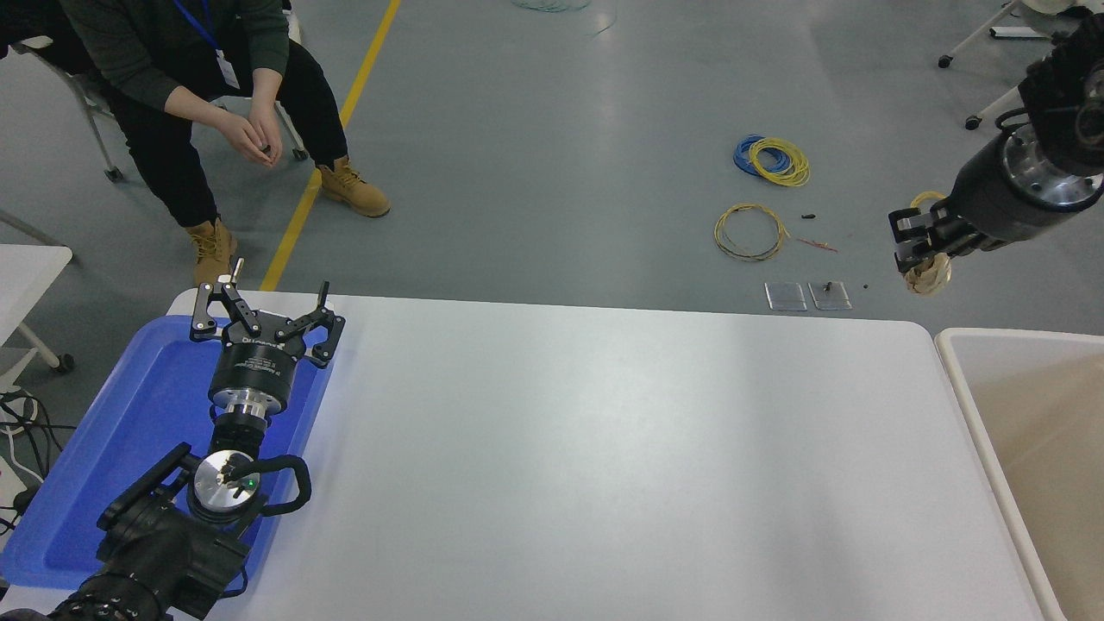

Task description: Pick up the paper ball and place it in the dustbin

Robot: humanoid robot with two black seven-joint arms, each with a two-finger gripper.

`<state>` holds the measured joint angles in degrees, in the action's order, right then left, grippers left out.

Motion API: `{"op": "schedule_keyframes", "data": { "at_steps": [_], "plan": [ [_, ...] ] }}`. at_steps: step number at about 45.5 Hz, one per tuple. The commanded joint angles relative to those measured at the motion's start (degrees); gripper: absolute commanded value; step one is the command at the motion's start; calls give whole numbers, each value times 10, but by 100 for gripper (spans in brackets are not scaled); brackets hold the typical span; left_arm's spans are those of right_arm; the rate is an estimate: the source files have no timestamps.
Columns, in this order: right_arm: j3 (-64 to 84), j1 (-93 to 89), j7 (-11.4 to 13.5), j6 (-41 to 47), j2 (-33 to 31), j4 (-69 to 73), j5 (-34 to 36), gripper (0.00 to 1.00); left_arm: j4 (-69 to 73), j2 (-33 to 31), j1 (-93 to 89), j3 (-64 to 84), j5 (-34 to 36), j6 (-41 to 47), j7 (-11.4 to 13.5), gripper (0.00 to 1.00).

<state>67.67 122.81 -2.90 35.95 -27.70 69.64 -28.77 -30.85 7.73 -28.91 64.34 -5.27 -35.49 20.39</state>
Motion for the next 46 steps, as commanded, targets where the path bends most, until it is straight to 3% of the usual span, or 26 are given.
{"op": "schedule_keyframes", "data": {
  "at_steps": [1,19,46],
  "plan": [
    [0,-2,0,1,-2,1,-2,0,0,0,0,0,0,0,1,100],
    [9,-38,0,-4,-38,-48,-16,0,0,0,0,0,0,0,0,100],
    [-23,-404,1,-75,-110,-487,-1,0,0,0,0,0,0,0,0,100]
  ]
}}
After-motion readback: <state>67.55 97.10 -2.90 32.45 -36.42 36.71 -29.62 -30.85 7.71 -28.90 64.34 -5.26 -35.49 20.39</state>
